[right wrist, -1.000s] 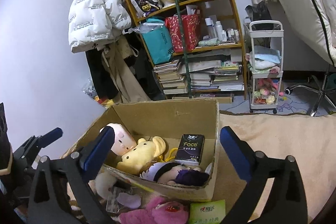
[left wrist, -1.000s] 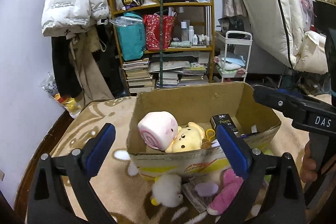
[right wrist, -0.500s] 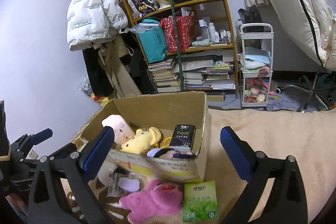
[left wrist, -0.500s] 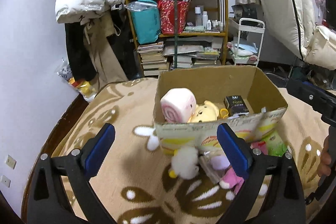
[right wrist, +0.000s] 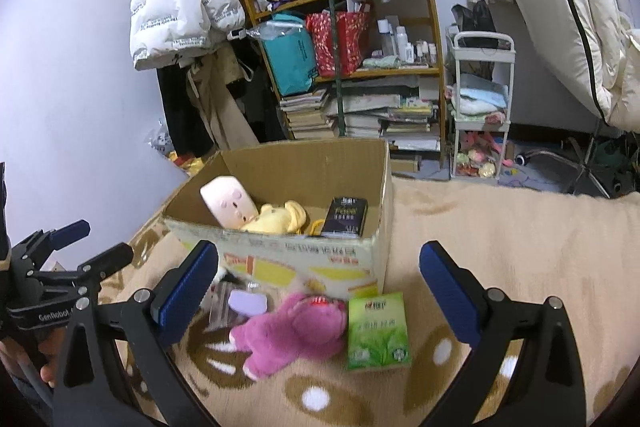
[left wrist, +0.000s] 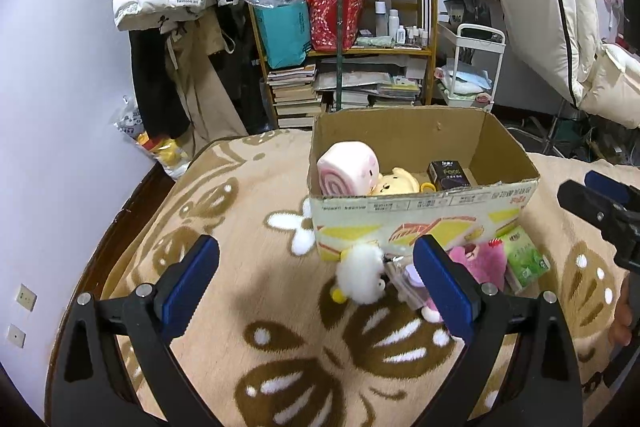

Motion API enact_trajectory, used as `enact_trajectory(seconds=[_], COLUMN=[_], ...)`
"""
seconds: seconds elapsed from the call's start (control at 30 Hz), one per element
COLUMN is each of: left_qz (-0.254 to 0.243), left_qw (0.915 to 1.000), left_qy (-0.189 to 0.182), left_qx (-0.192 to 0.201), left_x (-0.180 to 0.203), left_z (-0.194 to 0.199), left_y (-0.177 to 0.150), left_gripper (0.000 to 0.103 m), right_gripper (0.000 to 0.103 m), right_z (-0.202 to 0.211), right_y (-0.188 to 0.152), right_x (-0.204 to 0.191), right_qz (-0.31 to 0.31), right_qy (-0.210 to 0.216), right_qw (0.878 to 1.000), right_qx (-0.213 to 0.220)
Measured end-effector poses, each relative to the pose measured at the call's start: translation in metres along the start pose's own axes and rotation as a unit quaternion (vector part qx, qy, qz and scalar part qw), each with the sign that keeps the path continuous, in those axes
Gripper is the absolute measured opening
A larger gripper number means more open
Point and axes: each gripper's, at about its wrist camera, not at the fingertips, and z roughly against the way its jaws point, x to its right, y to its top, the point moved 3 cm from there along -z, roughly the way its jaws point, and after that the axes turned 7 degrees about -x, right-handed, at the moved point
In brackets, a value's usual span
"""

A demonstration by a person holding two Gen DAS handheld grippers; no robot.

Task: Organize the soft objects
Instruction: 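Withdraw both open tools from the box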

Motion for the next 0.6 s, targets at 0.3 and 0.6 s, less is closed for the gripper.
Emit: enact_trajectory(seconds=[0.3, 0.6], left_qz=[0.007, 0.008], left_qw=[0.9994, 0.9969], left_qy=[0.002, -0.002], left_qx=[-0.035, -0.078], left_x=[-0.007, -0.005], left_z=[-0.017, -0.049], left_y=[-0.008, -0.012], left_gripper=[0.097, 0.097], right_gripper=[0.103, 0.103], right_z=[-0.001, -0.023], right_y=[-0.019, -0.025], right_x=[0.006, 0.011], right_qz=[-0.005, 0.004], right_qy=[-0.016, -0.04], right_qw=[0.999, 0.997], right_qx=[-0.029, -0.06])
